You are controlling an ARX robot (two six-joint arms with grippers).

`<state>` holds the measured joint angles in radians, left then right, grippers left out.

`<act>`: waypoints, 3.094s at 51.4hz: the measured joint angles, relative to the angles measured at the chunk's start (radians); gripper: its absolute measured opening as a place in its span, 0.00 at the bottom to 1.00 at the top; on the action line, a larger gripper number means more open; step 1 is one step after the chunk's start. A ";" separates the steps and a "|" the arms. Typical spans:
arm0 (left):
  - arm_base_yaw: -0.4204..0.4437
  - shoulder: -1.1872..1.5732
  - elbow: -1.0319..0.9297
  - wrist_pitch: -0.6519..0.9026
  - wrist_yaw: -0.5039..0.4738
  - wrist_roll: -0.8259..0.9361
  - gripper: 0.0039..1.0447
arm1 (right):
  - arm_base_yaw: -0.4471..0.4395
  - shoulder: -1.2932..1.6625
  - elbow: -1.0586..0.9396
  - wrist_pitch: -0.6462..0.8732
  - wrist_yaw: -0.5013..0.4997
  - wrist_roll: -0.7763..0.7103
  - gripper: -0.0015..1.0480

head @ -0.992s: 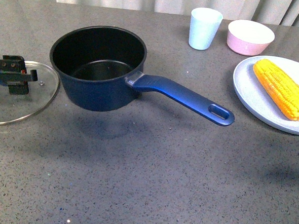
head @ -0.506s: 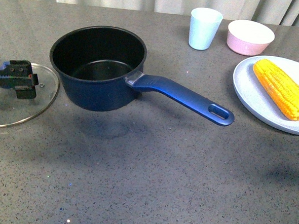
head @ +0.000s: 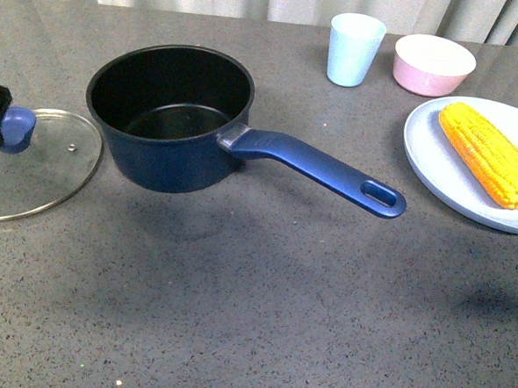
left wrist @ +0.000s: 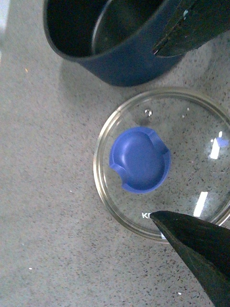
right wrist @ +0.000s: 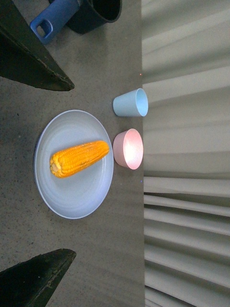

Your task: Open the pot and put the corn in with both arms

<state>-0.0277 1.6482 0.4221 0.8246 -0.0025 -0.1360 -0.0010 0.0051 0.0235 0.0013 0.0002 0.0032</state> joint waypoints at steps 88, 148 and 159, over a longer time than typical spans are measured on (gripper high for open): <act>0.025 -1.350 -0.407 -0.526 0.003 0.126 0.01 | 0.000 0.000 0.000 0.000 0.000 0.000 0.91; 0.025 -1.633 -0.407 -0.825 0.003 0.126 0.22 | 0.000 0.000 0.000 0.000 0.000 0.000 0.91; 0.025 -1.633 -0.407 -0.825 0.003 0.126 0.54 | 0.000 0.000 0.000 0.000 0.000 0.000 0.91</act>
<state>-0.0025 0.0151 0.0151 -0.0002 0.0002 -0.0105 -0.0010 0.0048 0.0235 0.0013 0.0002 0.0032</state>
